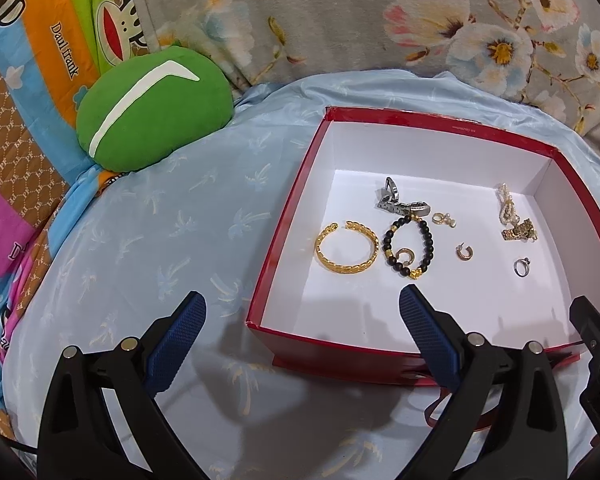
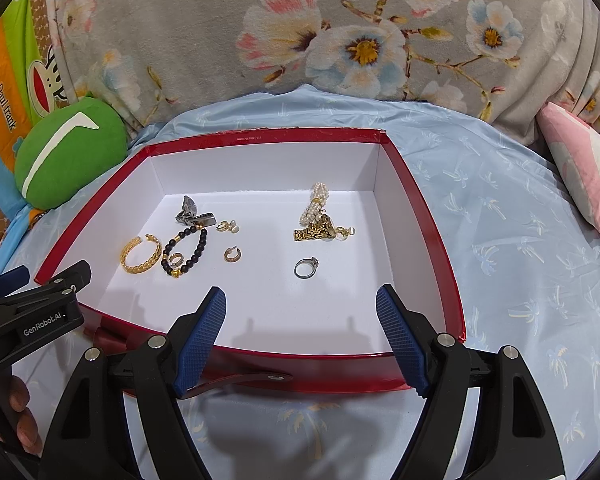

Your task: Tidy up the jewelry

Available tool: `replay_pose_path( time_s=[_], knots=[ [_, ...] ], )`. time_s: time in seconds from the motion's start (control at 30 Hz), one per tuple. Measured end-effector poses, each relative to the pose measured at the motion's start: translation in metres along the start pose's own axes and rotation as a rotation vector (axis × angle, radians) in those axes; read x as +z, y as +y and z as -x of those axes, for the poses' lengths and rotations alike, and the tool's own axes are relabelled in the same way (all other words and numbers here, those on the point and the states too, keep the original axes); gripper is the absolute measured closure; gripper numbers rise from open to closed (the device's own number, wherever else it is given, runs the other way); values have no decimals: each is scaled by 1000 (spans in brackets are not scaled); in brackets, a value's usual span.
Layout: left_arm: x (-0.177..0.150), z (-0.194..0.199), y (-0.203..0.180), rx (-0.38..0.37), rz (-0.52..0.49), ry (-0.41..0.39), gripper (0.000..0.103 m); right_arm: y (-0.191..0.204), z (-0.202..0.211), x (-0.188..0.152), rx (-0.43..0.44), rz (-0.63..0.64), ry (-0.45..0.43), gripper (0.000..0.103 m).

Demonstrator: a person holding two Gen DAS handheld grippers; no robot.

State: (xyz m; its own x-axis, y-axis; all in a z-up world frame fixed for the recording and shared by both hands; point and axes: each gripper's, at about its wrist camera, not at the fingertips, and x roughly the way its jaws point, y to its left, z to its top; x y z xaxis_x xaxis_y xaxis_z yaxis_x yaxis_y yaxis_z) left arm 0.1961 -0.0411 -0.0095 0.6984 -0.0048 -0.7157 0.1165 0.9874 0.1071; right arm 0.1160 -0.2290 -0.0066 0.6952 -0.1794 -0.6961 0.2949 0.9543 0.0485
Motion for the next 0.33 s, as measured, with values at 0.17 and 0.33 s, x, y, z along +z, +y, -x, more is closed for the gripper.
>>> replay_pose_path(
  time_s=[0.17,0.33],
  knots=[
    [-1,0,-1,2,1,1,8,0,0,0,0,0,0,28],
    [-2,3,-4,28,-31,-21,8,0,0,-1,0,0,-1,28]
  ],
)
